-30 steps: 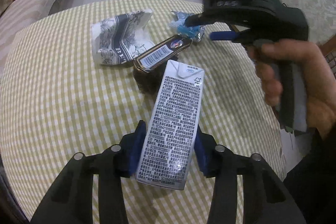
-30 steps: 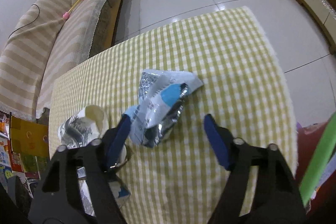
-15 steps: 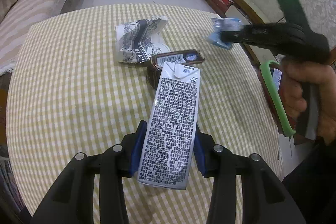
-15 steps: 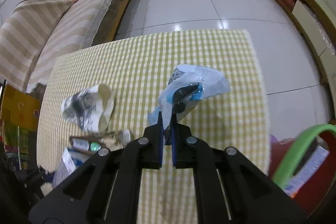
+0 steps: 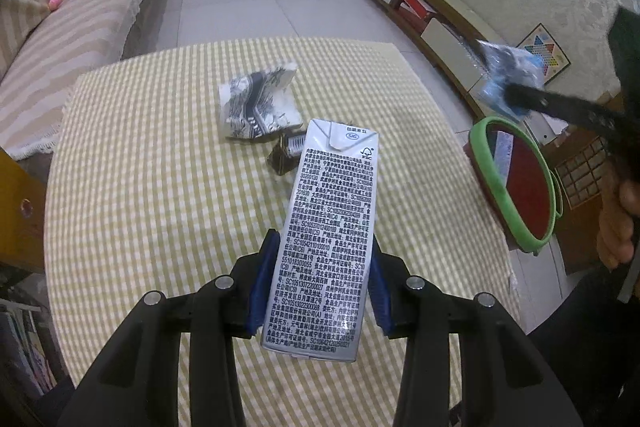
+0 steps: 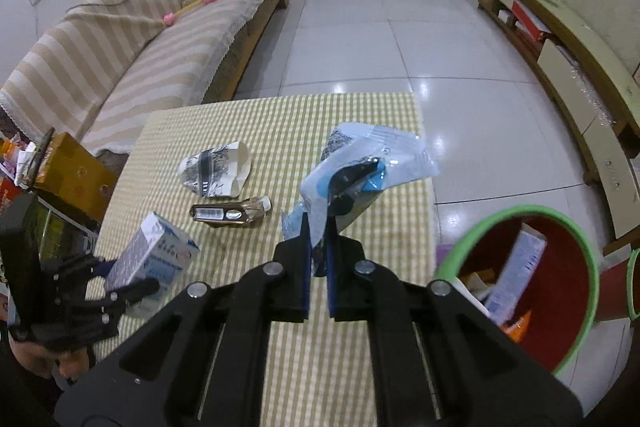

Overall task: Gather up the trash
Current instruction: 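Carry the milk carton with the left gripper while the right gripper carries the foil wrapper over the bin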

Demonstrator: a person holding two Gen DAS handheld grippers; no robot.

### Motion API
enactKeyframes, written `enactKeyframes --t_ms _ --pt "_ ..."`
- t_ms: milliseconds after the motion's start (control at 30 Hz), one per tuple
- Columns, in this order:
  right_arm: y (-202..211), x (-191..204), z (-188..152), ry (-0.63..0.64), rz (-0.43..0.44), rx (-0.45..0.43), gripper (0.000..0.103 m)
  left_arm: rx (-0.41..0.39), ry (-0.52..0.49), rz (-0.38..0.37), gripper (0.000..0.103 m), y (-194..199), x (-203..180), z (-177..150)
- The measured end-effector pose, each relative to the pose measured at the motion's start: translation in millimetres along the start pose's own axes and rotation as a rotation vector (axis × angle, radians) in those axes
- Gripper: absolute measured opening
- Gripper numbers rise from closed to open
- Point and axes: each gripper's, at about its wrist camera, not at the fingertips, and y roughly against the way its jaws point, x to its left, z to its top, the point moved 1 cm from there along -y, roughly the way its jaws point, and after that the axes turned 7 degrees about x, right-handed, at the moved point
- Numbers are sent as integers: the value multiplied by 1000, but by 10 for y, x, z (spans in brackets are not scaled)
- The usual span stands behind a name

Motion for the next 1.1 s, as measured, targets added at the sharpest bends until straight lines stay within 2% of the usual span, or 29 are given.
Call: enactKeyframes --t_ms 233,600,933,1100 --pt "280 -218 -329 -52 18 -30 6 -17 -24 25 35 207 -128 38" --pt "561 -570 -576 -107 6 -81 6 -19 -70 24 35 249 -396 177" --pt "785 -998 -693 -152 -30 -104 6 -21 -134 -19 35 194 -882 440" --pt "895 -1304 -774 -194 -79 -115 6 -28 -192 -53 34 136 -1275 630"
